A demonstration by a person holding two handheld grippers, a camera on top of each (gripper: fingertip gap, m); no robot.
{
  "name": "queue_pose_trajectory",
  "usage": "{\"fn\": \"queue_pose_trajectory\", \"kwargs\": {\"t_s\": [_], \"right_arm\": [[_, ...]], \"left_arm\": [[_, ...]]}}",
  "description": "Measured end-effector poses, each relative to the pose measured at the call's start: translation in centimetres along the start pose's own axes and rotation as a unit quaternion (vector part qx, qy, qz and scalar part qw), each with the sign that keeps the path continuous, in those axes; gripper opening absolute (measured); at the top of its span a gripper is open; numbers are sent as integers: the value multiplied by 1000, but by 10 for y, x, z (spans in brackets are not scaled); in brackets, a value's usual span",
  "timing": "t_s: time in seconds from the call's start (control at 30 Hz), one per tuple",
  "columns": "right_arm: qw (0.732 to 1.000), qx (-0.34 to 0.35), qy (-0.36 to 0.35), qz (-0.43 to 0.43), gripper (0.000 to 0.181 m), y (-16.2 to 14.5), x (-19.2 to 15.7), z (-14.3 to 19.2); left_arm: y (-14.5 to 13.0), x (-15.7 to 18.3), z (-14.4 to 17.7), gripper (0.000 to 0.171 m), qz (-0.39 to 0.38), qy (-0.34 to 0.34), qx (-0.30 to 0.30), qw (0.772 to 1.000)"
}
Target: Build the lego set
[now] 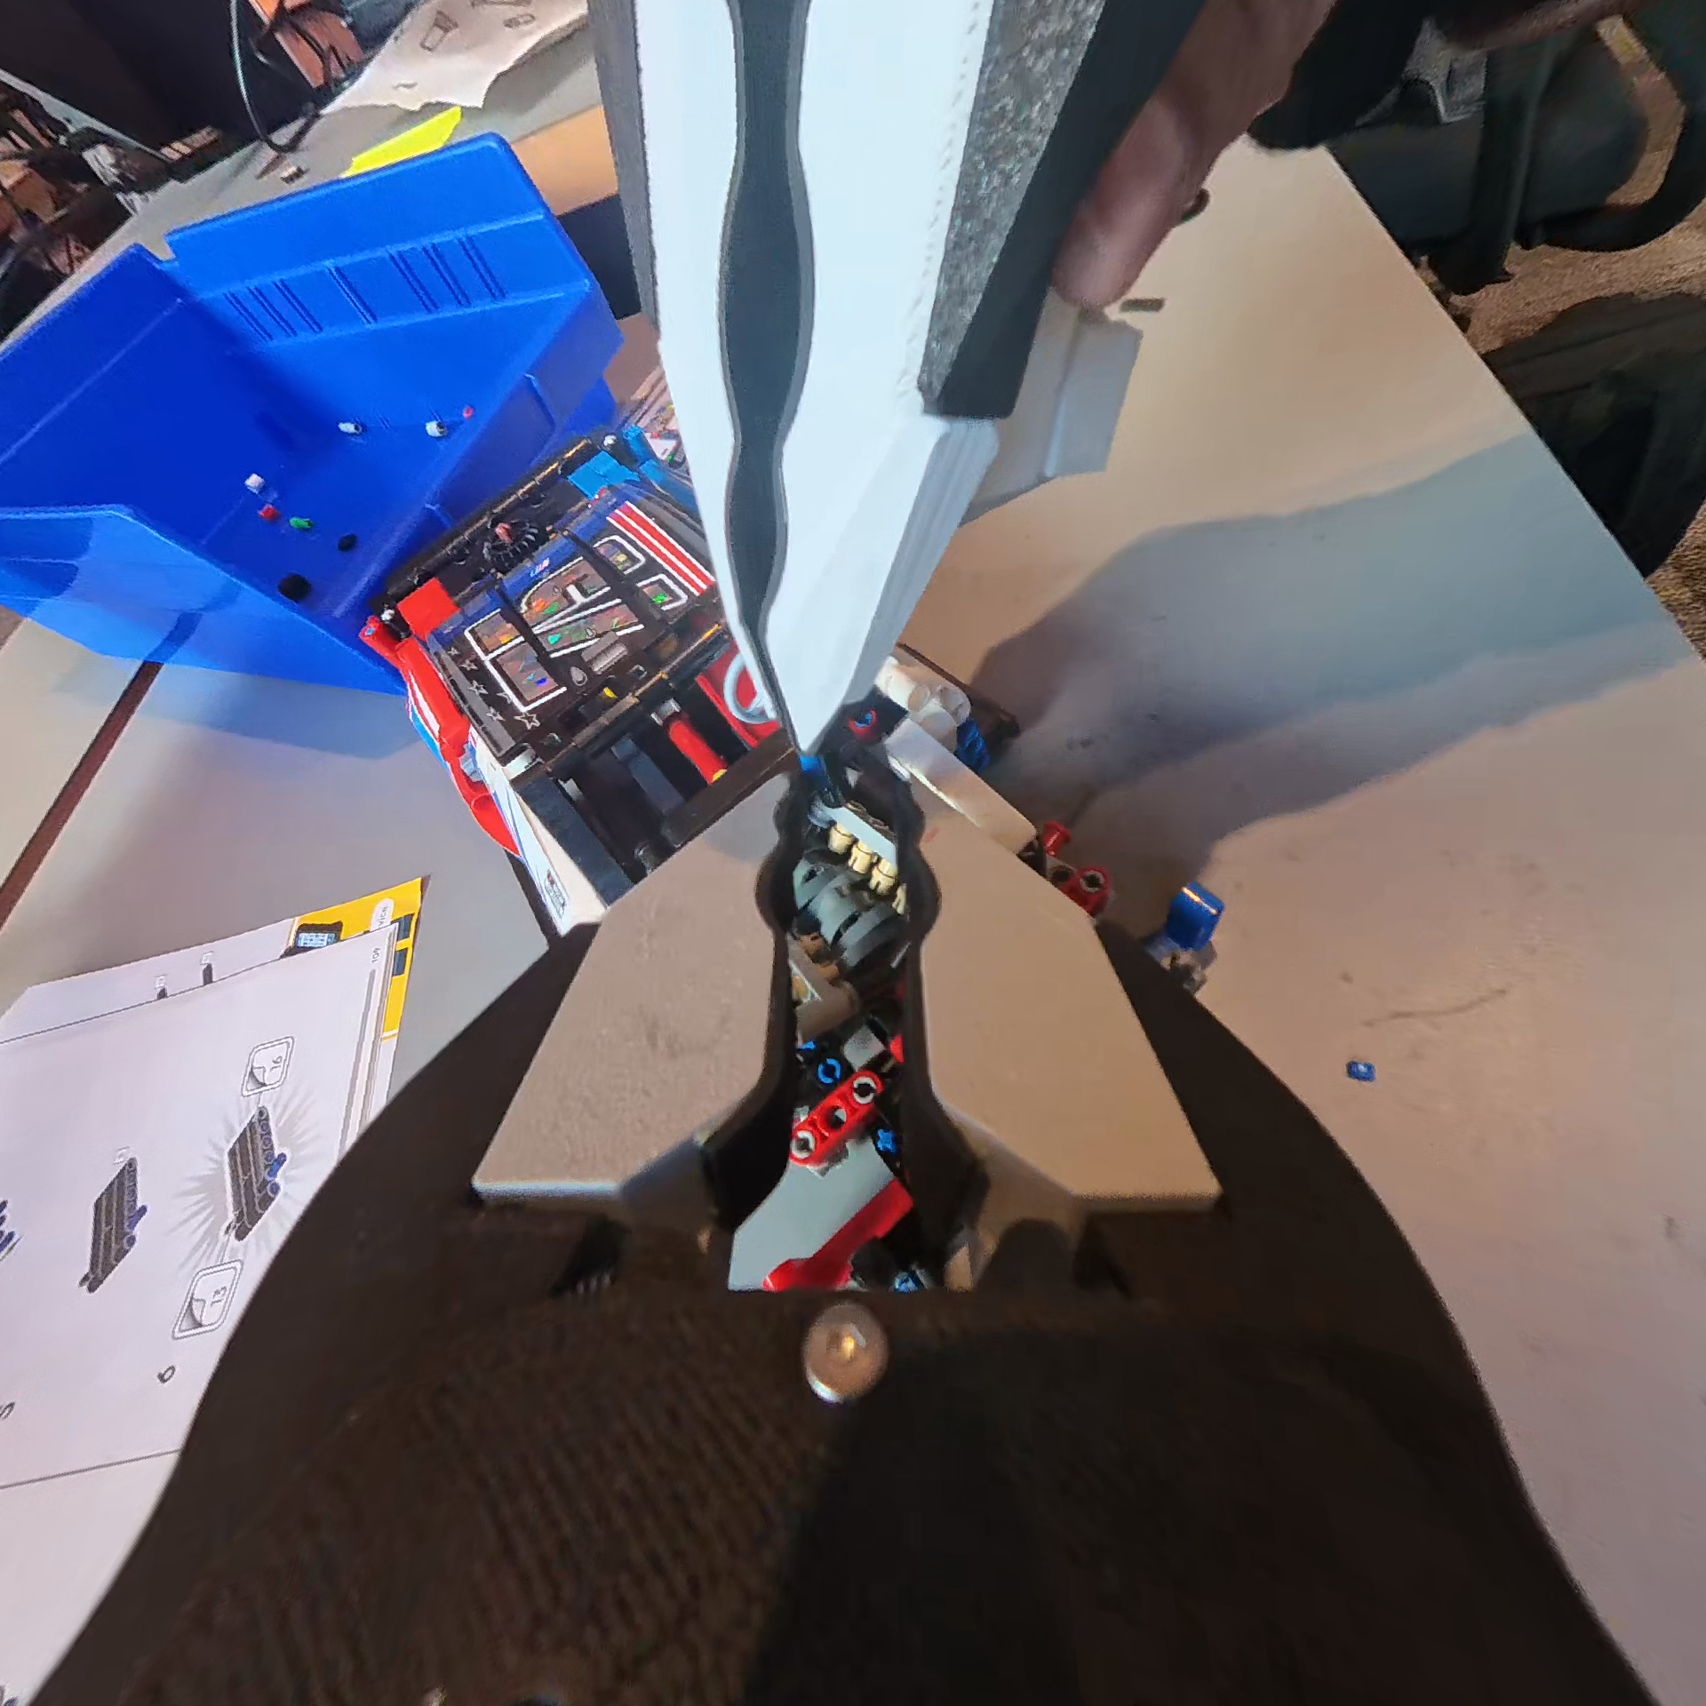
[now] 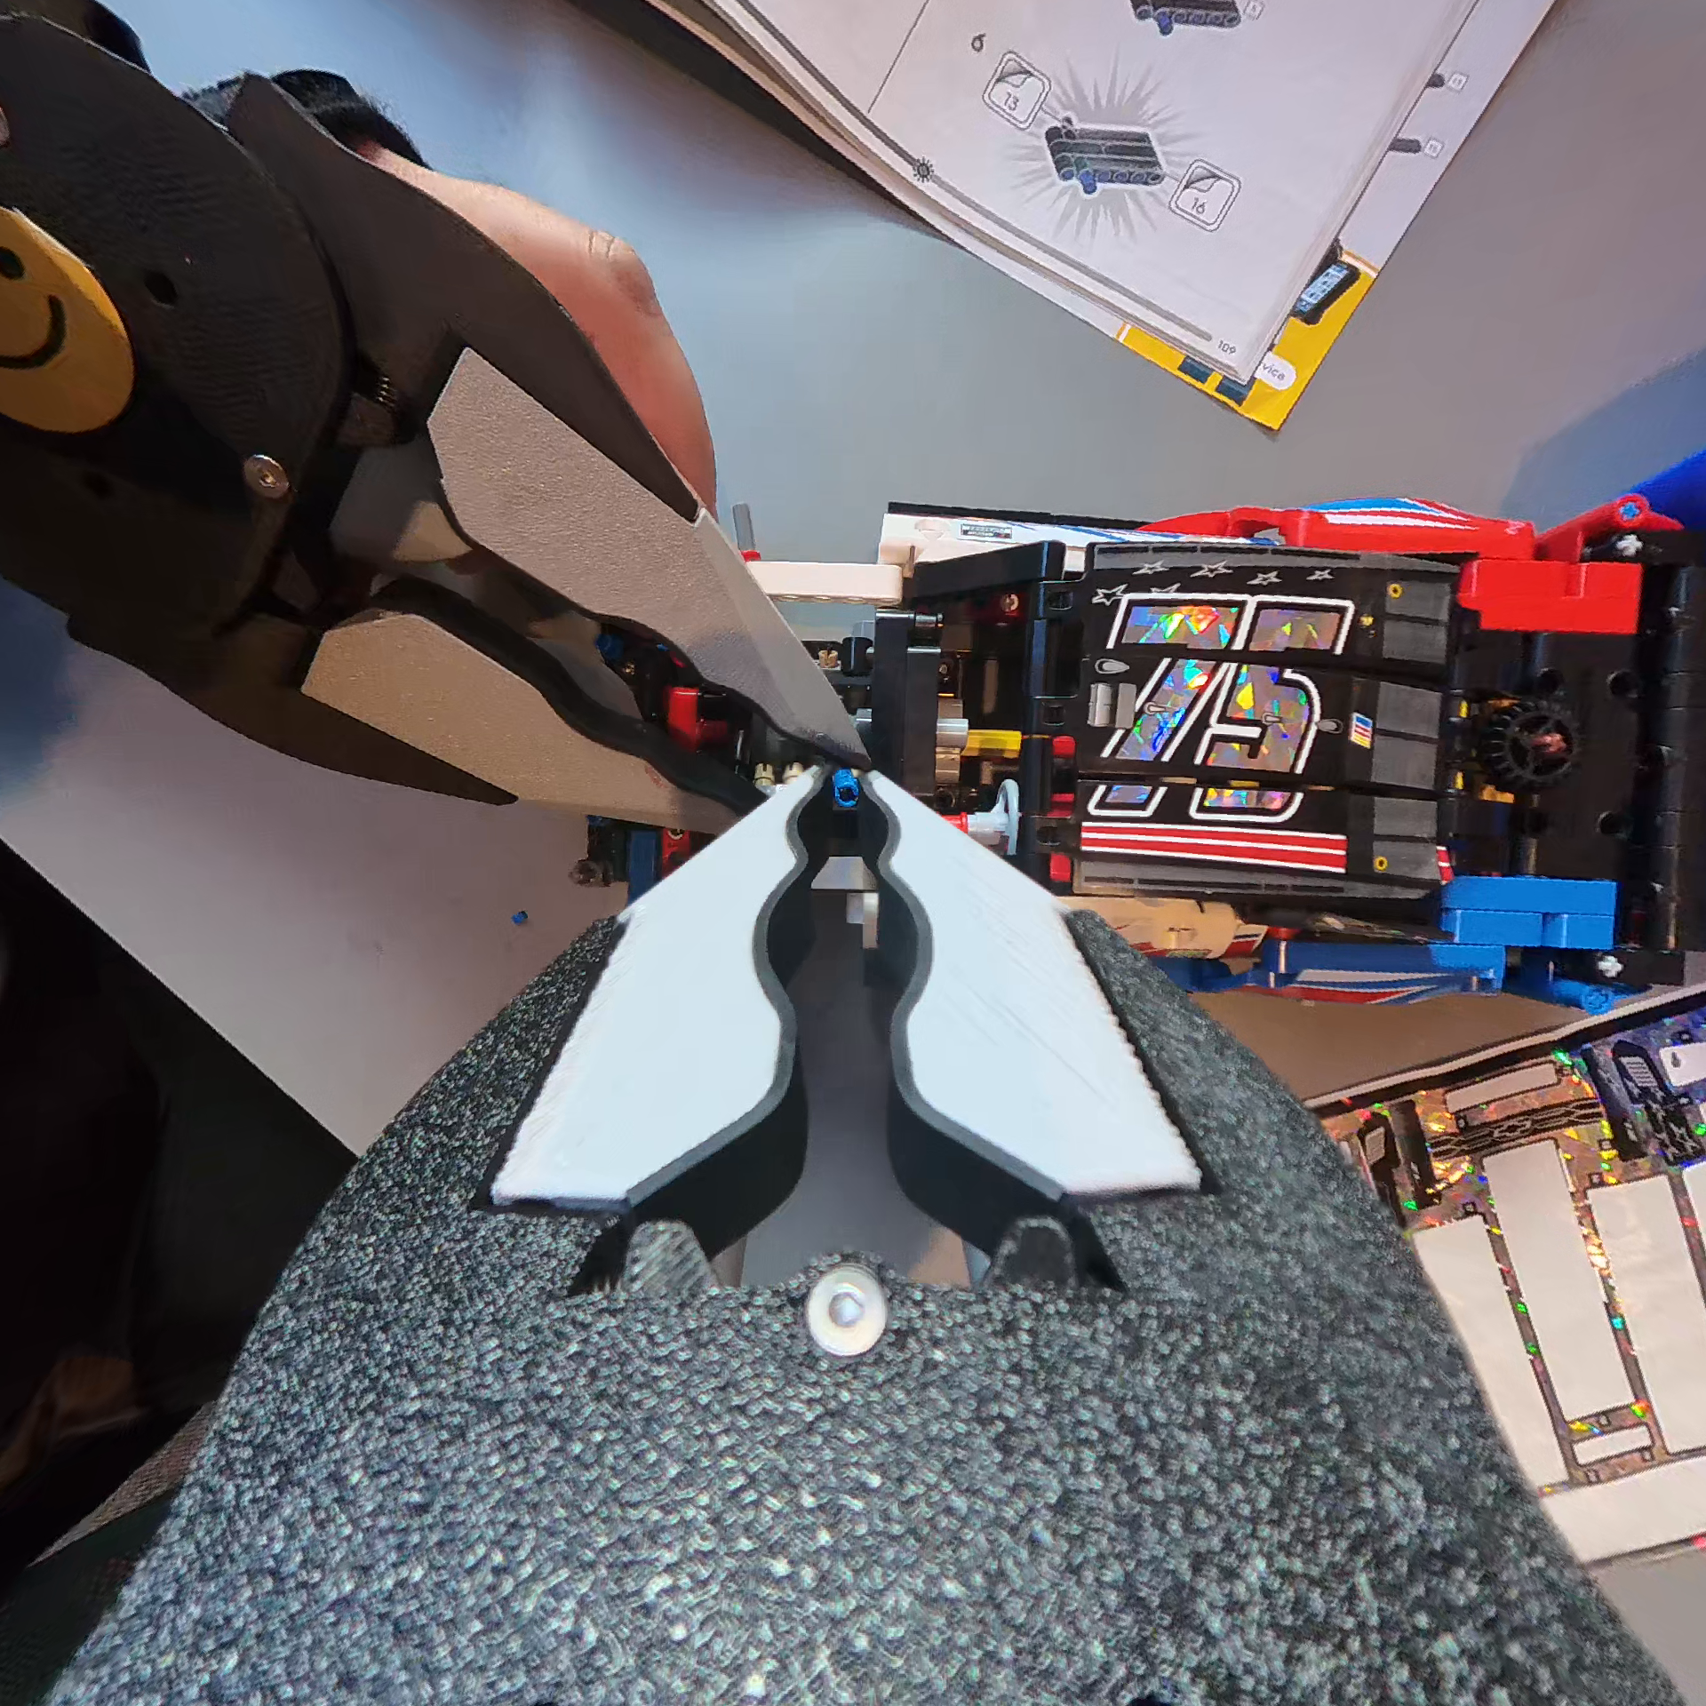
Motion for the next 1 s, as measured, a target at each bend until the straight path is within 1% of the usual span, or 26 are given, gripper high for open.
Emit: {"fn": "queue_pose_trajectory", "kwargs": {"t_s": [0.27, 0.8, 1.0], "right_arm": [[1000, -24, -10, 8, 5, 1, 1, -1], [998, -57, -13, 24, 5, 4, -3, -2], [995, -72, -18, 60, 5, 4, -5, -3]], "left_arm": [[-2, -1, -1, 16, 16, -13, -12, 1000], [-3, 0, -2, 16, 15, -19, 0, 1000], [-4, -1, -2, 16, 22, -23, -1, 999]]}}
Point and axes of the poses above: each gripper's, where its closed fingertips meet, z back along the fingers, y out of its top, x = y × z across the jaws, the point moved 9 cm from there along z, back along the fingers, and after that the axes turned 15 degrees about z, right-handed, at the moved point
